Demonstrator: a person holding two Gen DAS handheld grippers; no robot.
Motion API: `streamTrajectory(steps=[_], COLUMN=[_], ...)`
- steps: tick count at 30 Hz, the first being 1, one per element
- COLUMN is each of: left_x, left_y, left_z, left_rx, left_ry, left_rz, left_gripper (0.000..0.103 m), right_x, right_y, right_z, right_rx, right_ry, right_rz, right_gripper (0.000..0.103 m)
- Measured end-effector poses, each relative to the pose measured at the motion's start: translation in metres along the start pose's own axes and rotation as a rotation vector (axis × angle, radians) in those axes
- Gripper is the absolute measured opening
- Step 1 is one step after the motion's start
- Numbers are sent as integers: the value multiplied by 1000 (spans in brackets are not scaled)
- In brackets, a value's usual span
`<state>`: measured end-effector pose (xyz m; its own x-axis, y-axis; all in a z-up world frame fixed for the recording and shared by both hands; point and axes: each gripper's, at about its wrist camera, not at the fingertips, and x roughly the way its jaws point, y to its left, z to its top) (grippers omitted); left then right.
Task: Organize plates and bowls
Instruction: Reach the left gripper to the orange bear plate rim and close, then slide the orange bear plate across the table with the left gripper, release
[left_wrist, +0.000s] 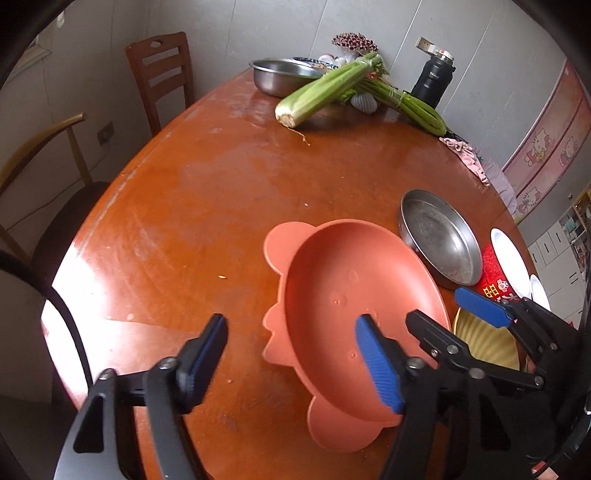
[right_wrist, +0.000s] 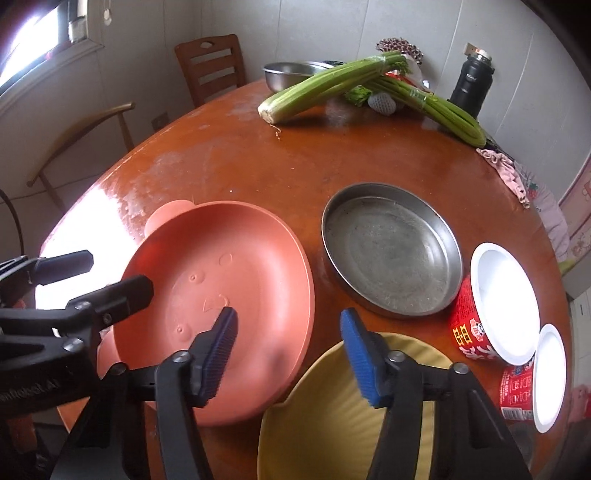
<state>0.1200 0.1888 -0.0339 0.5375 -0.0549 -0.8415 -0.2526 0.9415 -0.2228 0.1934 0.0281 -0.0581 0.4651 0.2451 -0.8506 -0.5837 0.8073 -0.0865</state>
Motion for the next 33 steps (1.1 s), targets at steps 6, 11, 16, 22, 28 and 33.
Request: streamTrajectory(steps=[6, 11, 16, 22, 28, 33], left_x=[9, 12, 10, 10, 21, 29], left_y=[-4, -1, 6, 16, 28, 32], left_z=[1, 5, 12, 28, 43, 49], left_rx=[9, 1, -9, -10, -29, -33], left_ry=[28, 30, 19, 5, 4, 4], left_rz=[-2, -2, 10, 31, 44, 33], left_gripper=[34, 29, 29, 29, 29, 29], right_x=[11, 11, 8, -5, -1, 4], right_y=[-3, -3, -5, 0, 12, 14], right_z=[1, 2, 1, 3, 3, 3], right_rx=[7, 14, 50, 83, 105, 125], right_ry=[31, 30, 27, 2, 21, 36], right_rz=[7, 22, 79, 139, 176, 190], right_gripper=[50, 47, 47, 47, 47, 47])
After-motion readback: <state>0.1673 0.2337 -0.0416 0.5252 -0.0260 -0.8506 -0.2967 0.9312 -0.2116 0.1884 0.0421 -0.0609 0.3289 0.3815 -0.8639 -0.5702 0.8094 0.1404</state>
